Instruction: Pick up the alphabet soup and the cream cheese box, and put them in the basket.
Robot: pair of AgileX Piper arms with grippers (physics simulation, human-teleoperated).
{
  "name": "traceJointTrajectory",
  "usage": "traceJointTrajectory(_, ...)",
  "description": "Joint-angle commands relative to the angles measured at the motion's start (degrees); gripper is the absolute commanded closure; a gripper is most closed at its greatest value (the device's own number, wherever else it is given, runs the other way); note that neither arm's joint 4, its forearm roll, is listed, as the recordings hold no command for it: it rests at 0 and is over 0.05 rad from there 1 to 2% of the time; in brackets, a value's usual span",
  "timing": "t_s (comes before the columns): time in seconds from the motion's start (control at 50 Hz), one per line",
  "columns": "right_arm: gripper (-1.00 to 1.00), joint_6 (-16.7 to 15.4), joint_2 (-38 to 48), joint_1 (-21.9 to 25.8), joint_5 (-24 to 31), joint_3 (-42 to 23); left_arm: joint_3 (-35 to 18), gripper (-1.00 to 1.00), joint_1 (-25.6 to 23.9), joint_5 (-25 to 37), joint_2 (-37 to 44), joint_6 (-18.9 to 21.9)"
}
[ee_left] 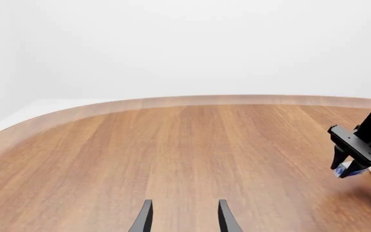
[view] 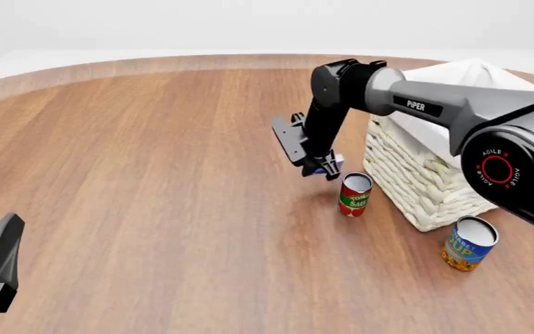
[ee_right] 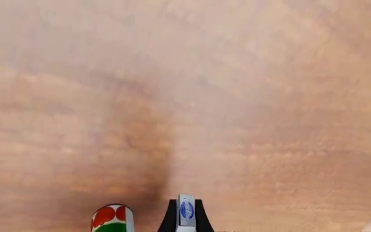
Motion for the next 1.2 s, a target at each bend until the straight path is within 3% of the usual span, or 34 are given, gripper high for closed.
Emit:
traceJointTrajectory(0.02,1.00,3.39,-1.03,1.46,-0.75,-2.05,0.00,-1.00,0.00,0.00,0.00,0.00)
traceJointTrajectory(0.26,1.00,5.87,-1.50,1.98,-2.01,-3.56,0.00,-1.00,0.00,0.00,0.00,0.00)
traceJointTrajectory(0.38,1.00,9.72,-1.69,3.22,-1.75,-4.99,0.00,-1.00,0.00,0.00,0.00,0.00)
traceJointTrajectory(0.48,1.00,10.85,-2.44,3.59,-2.86,-3.49,0.00,-1.00,0.00,0.00,0.00,0.00)
traceJointTrajectory(0.96,1.00,22.09,-8.36,7.89,-8.22,1.55,0.00,-1.00,0.00,0.00,0.00,0.00)
traceJointTrajectory(1.2,1.00,24.98,-9.75,8.10,-9.61,1.90,0.00,-1.00,0.00,0.00,0.00,0.00)
